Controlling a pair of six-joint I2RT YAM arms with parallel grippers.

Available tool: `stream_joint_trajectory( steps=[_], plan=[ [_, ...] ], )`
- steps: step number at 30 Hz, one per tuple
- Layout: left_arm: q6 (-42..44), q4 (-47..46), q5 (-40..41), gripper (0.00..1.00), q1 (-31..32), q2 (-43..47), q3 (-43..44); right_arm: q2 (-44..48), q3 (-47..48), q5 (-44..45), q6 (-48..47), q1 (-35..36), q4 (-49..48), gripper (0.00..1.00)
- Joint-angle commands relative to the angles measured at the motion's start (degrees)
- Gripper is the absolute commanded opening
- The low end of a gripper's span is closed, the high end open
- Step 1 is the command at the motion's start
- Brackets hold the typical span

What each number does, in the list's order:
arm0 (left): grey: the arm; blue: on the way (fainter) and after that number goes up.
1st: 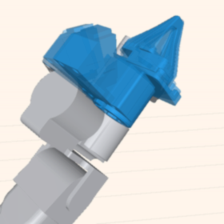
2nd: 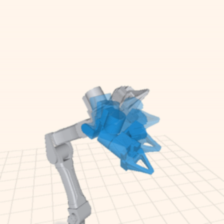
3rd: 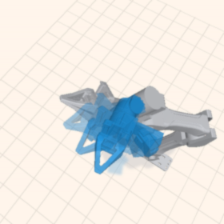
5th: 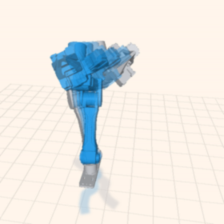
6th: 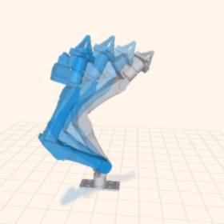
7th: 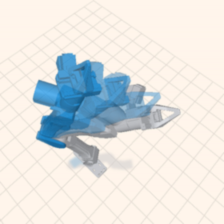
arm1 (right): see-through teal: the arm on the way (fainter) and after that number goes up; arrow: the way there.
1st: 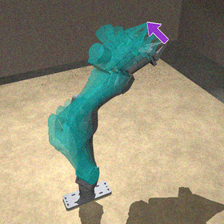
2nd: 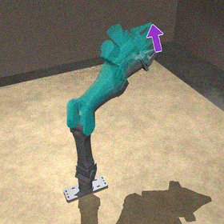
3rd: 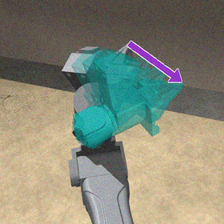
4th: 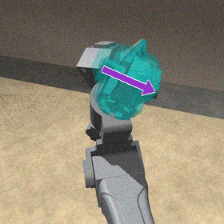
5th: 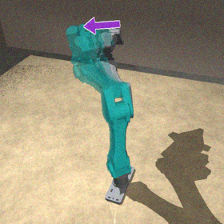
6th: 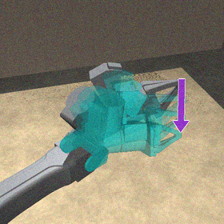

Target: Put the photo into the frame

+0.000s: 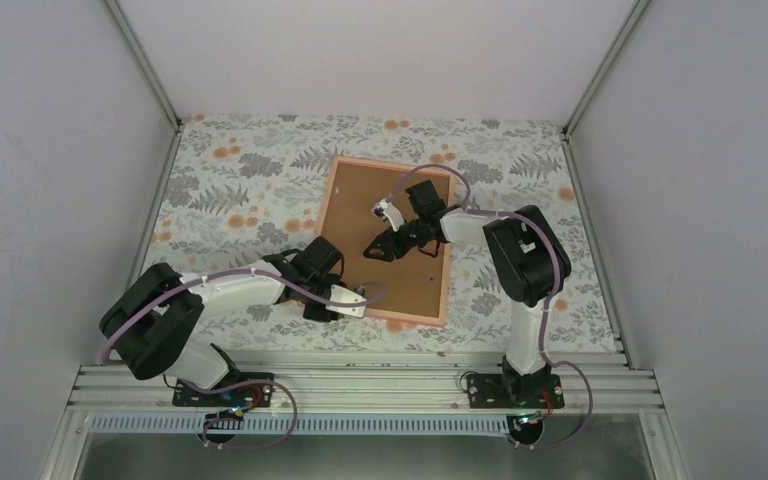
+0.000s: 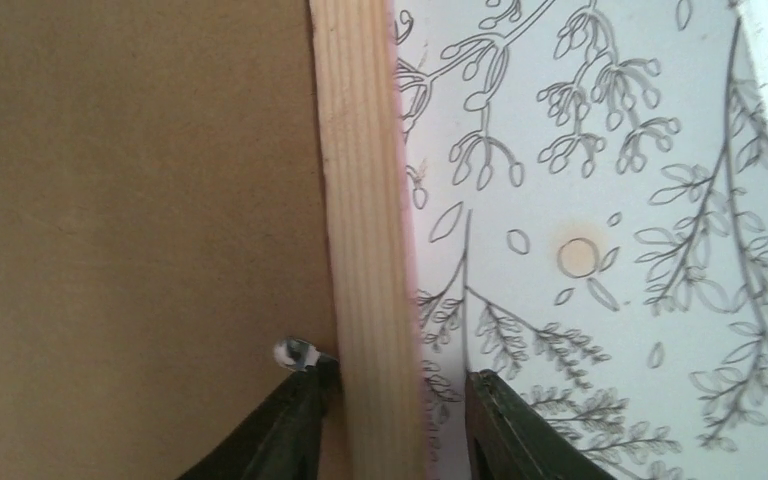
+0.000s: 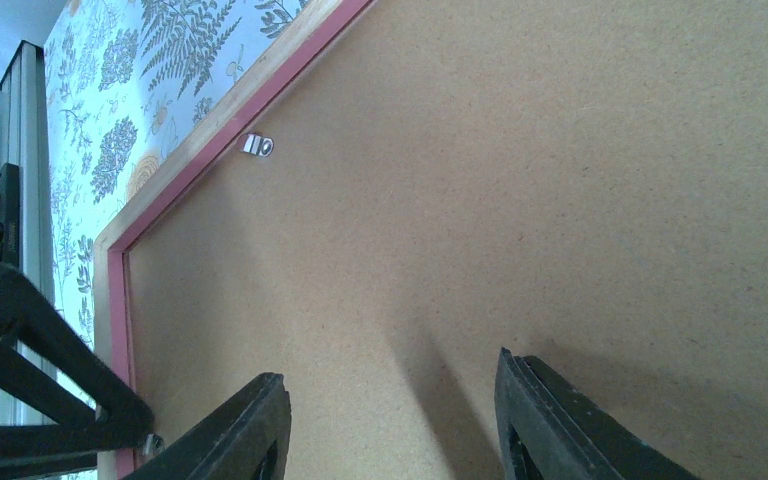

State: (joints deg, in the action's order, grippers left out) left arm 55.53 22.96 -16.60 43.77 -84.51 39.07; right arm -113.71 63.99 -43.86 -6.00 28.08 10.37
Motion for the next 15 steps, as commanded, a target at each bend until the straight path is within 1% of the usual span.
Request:
stream_joint_trajectory(
  steps=[1,2,3,7,9,11,14,15],
  plan=[
    [2.1,4.7,-1.9,0.33,1.8,1.5,-2.9,-2.6,-2.4,6.9,1.1,-0.7,4.7,0.52],
    [1.9,4.9,-1.9,0.3,2.0,1.4,-2.8,-2.6,-2.4,6.8,1.1,-0.8,4.6,0.52],
    [1.6,5.0,-1.9,0.29,2.1,1.4,-2.7,-2.6,-2.4,6.7,1.1,-0.8,4.7,0.52],
    [-1.6,5.1,-2.0,0.27,2.1,1.8,-1.1,-2.4,-2.7,6.4,1.1,-0.8,4.7,0.52],
    [-5.1,4.6,-1.9,0.31,1.8,3.2,0.5,-2.3,-3.0,6.1,1.0,-0.8,4.8,0.52],
    [-9.6,2.7,-2.0,0.37,-0.2,5.2,2.7,-1.8,-3.1,5.4,0.9,-0.8,4.9,0.52],
    [-18.0,-0.4,-1.7,0.5,-5.6,5.2,9.1,0.0,-3.2,2.9,1.4,-0.7,4.5,0.52],
    [-20.8,-1.0,-1.3,0.52,-7.8,4.2,11.6,0.9,-3.2,1.9,1.8,-0.8,4.2,0.52]
  ],
)
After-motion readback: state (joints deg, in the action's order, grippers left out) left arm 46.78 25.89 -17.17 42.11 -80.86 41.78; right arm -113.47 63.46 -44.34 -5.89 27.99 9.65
